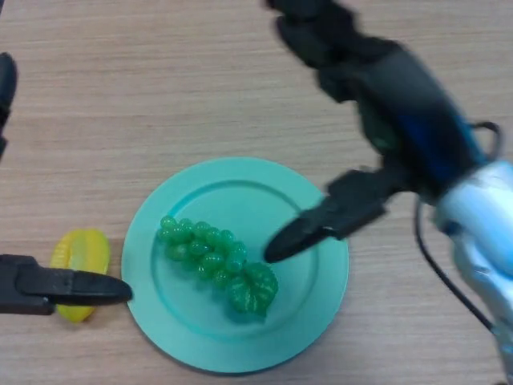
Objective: Pick up the green grapes and place it on the plate
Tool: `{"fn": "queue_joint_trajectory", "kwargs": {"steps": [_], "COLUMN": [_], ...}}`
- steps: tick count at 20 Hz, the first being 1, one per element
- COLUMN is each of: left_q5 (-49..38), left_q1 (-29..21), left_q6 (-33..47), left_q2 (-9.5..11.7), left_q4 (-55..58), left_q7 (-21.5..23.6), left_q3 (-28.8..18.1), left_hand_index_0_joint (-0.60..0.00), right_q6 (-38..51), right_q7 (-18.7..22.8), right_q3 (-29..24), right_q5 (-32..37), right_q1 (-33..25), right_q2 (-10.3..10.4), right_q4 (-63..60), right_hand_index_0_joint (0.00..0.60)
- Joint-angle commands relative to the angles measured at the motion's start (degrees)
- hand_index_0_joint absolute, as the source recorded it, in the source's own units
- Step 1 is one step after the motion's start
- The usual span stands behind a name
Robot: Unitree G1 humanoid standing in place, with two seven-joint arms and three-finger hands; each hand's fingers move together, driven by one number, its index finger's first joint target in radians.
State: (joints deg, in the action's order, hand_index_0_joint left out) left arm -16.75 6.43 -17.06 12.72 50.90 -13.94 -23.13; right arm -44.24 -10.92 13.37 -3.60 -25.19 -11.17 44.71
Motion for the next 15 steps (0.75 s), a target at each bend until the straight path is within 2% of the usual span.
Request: {"fn": "queue_joint_trajectory", "kwargs": {"steps": [1,4,7,9,11,15], "left_q5": [-0.15,-1.02,-3.25,-3.19,-4.78,-4.9], "left_q1": [-1.55,-2.2,-3.16,-3.3,-3.85,-5.21], "left_q6": [3.19,3.07,1.7,1.5,-1.61,-3.16], "left_q2": [1.55,1.76,2.77,3.14,3.62,4.41], "left_q4": [4.67,4.5,4.4,4.34,5.17,4.9], "left_q7": [0.92,0.66,0.83,0.65,0.8,1.0], "left_q3": [-0.85,-0.88,-1.99,-1.89,-1.58,-0.65], "left_hand_index_0_joint": [0.0,0.0,0.0,0.0,0.0,0.0], "right_q6": [3.87,3.34,5.35,8.95,10.31,11.03], "right_q7": [-1.09,0.32,4.85,5.92,6.72,6.56], "right_q3": [-8.45,-16.06,-23.13,-25.61,-27.04,-27.34], "right_q5": [4.02,10.67,22.84,26.68,27.95,27.53], "right_q1": [1.36,5.16,11.82,15.41,17.08,18.09], "right_q2": [0.29,-0.55,-3.3,-5.43,-6.89,-7.63], "right_q4": [6.02,9.65,13.67,13.28,12.8,13.01], "right_hand_index_0_joint": [0.0,0.0,0.0,0.0,0.0,0.0]}}
